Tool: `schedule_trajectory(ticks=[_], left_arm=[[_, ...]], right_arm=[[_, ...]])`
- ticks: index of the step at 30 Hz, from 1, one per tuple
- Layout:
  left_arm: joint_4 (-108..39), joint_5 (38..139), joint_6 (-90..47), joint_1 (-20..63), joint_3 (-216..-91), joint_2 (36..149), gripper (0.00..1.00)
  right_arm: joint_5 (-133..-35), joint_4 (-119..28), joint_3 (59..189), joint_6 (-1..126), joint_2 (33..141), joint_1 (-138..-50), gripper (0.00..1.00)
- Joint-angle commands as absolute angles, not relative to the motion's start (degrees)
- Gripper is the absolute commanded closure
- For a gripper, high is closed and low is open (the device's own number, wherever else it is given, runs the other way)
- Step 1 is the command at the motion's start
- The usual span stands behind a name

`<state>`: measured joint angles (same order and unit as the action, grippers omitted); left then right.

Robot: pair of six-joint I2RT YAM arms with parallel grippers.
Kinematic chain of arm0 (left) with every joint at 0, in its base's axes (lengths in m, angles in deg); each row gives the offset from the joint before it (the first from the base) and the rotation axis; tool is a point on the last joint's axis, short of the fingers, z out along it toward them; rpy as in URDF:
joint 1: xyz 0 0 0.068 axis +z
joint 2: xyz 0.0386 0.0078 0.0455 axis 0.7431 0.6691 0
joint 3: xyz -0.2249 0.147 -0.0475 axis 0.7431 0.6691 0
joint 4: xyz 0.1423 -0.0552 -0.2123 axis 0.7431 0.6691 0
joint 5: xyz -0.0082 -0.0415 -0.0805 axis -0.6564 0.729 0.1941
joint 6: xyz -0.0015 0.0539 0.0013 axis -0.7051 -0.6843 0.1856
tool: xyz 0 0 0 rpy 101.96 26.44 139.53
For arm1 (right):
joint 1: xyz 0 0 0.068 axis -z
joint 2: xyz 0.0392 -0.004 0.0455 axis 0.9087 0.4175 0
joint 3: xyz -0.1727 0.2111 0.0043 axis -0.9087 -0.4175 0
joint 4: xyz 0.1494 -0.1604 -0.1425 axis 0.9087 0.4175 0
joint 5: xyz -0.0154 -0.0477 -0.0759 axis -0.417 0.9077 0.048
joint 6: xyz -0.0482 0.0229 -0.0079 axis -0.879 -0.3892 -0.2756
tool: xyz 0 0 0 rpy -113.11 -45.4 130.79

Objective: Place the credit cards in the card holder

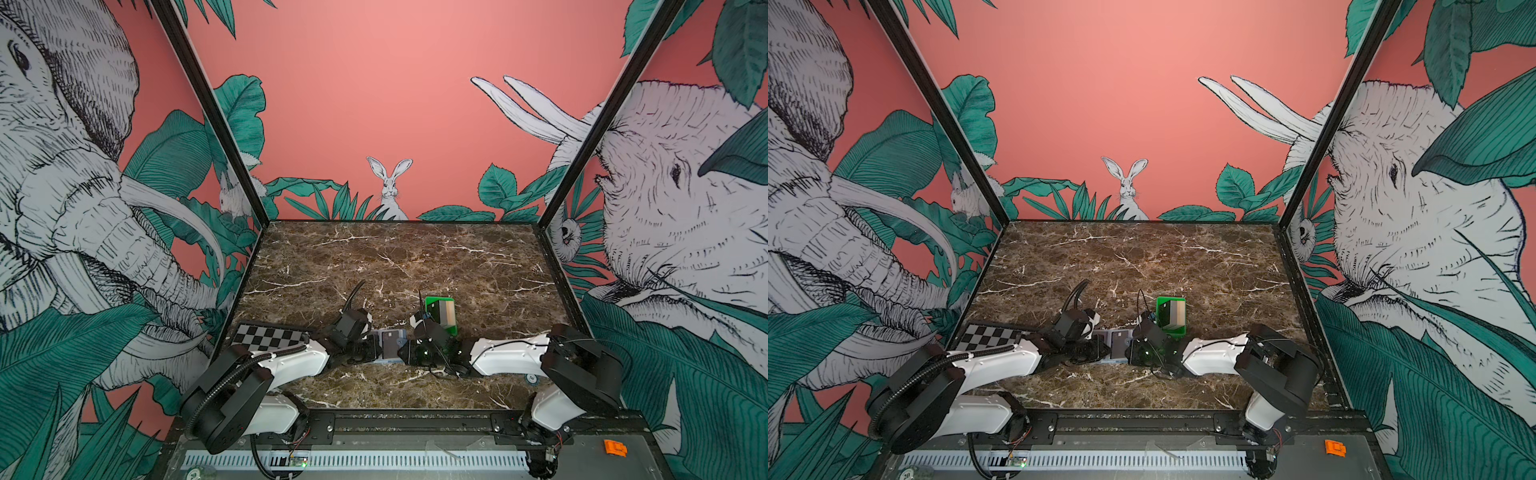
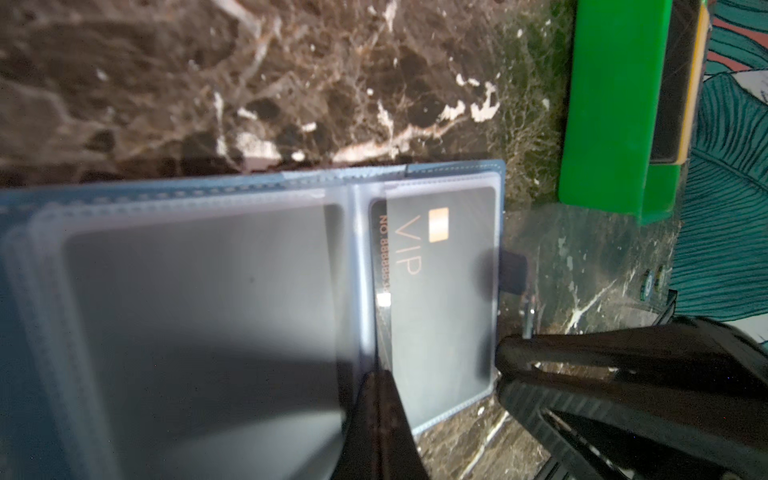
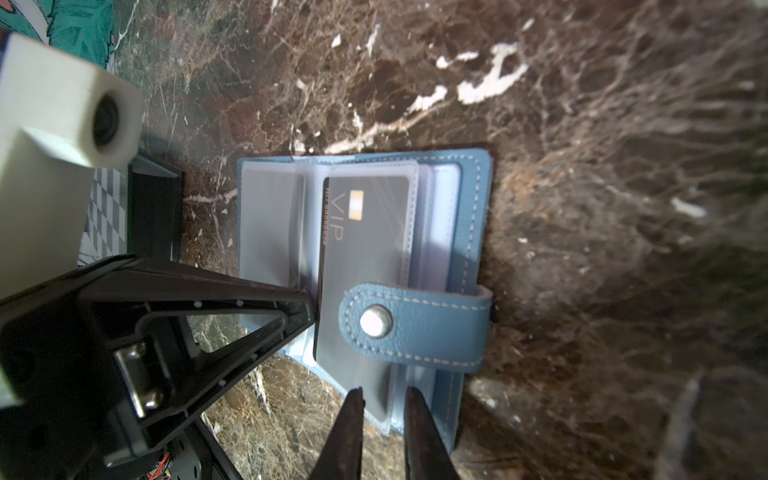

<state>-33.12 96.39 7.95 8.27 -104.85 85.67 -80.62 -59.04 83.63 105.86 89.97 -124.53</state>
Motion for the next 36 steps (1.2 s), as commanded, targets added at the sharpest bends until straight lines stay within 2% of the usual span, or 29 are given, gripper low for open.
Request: schedule_trajectory(ticks=[1,36], left_arm=[[-30.64,94.74,8.0,8.22,-103.33,86.04,0.96],[-31.79,95.1,8.42,8.23,-102.91,86.52,0.96]], right_arm=[[-80.14,-58.7,84.23,104.97,88.97,-124.29,0.82],[-81.48,-60.68,84.6,104.88,91.26,-124.31,0.87]])
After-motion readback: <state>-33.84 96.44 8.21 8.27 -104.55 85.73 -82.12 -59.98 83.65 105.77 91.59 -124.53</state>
